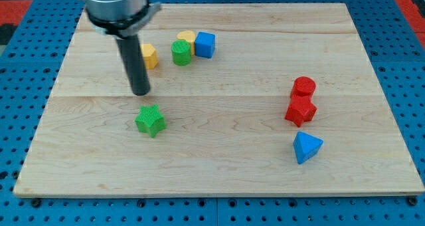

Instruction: Push the yellow hexagon a bit right along with group of blocks

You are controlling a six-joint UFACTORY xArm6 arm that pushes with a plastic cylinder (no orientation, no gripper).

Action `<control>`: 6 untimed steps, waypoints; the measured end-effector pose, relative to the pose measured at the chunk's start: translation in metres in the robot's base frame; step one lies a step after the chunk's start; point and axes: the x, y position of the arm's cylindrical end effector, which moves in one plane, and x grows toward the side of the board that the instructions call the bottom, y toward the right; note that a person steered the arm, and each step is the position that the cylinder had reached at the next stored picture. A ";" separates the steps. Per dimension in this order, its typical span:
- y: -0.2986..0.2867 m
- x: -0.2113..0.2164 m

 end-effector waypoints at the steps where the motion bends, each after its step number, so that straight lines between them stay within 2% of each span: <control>1: -0.038 -0.024; 3: -0.039 -0.077; 5: 0.107 -0.074; 6: 0.103 -0.074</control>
